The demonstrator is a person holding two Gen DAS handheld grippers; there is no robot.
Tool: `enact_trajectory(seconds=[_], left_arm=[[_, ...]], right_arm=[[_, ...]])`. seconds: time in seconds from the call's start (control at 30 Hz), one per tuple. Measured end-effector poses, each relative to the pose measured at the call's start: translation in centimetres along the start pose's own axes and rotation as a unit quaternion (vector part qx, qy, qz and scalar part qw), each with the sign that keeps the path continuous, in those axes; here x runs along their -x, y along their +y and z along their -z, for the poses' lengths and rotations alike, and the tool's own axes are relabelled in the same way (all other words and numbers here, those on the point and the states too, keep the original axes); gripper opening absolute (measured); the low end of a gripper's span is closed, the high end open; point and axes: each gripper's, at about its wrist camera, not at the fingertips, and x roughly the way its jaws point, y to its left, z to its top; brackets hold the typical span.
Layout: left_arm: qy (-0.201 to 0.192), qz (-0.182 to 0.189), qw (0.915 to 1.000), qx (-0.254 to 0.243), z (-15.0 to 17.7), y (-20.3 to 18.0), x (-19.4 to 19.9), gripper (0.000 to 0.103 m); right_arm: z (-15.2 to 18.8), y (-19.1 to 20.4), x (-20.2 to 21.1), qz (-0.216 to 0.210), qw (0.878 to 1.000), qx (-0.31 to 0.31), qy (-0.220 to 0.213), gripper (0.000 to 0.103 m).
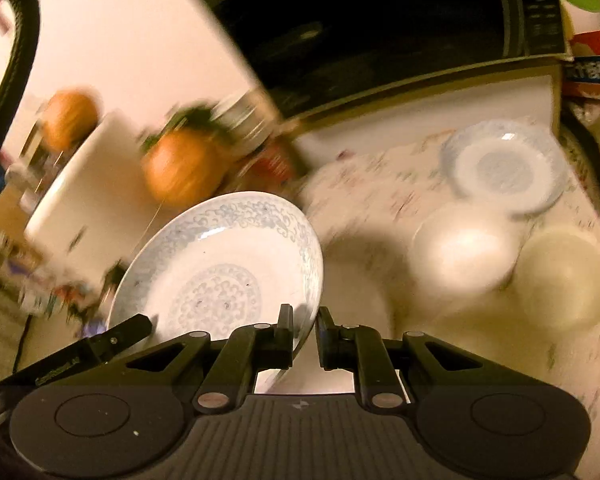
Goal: Organize plates and bowls
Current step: 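Carry the blue-patterned plate with both grippers toward the table edge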
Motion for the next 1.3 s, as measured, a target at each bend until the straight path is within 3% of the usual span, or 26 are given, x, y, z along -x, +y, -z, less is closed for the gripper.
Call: enact_trajectory(seconds=[0.1,0.4,0.73,0.97,1.3], left_arm=[[0.016,-0.018,0.9994,0.024,2.5,3.2,1.2,0.010],[0.053,-0.053,0.9963,0.042,5.8,8.2,0.4,0.010],[0.081,-0.075,0.9927,0.048,7.9,9.9,-2.3,0.010],[0.094,-0.088,0.9890,0.073,8.4,10.9,-3.3,0.011],[0.100,-0.110,0.9871,0.059,8.1,10.6,-3.0,0.012]], right_arm=[[3.5,1.9,-0.6,-0.008,0.999,0.023,0.031,0.014],[11.2,5.8,-5.3,0.000,0.988,0.088,0.123,0.017],[12.6,6.1,-8.2,0.022,0.984,0.101,0.145,0.017],[14.0,5.5,-8.4,0.023,0.983,0.101,0.149,0.016],[14.2,5.6,-8.3,0.024,0.983,0.108,0.147,0.014]])
